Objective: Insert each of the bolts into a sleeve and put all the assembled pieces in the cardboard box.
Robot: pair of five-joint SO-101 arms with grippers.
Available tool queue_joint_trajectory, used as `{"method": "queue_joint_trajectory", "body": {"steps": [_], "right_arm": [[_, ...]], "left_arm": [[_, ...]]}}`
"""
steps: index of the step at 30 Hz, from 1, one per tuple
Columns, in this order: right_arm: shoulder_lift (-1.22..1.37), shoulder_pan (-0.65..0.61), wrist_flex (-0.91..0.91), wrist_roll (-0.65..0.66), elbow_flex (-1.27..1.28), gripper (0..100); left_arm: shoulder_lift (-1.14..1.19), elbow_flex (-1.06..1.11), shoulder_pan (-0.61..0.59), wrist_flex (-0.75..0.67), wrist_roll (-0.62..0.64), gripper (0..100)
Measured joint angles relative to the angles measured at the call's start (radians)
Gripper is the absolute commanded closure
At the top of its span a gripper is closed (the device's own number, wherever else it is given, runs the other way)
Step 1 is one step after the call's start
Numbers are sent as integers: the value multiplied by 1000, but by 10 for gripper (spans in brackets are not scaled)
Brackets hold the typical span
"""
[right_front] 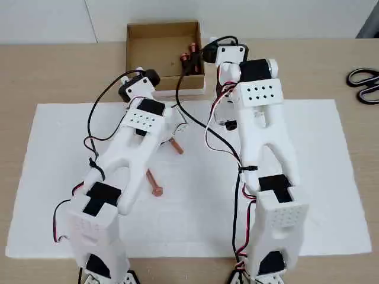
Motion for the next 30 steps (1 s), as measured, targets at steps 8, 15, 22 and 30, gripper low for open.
{"method": "queue_joint_trajectory", "body": {"steps": [8, 15, 22, 30], "right_arm": [[0, 0, 0, 0, 0, 995], [0, 0, 0, 0, 0, 995], [0, 0, 0, 0, 0, 995], [0, 0, 0, 0, 0, 995]], "left_arm": [[20, -15, -25, -3, 0, 903], [20, -18, -37, -6, 0, 903], [34, -18, -40, -26, 0, 903], [78, -41, -38, -40, 0, 904]]}}
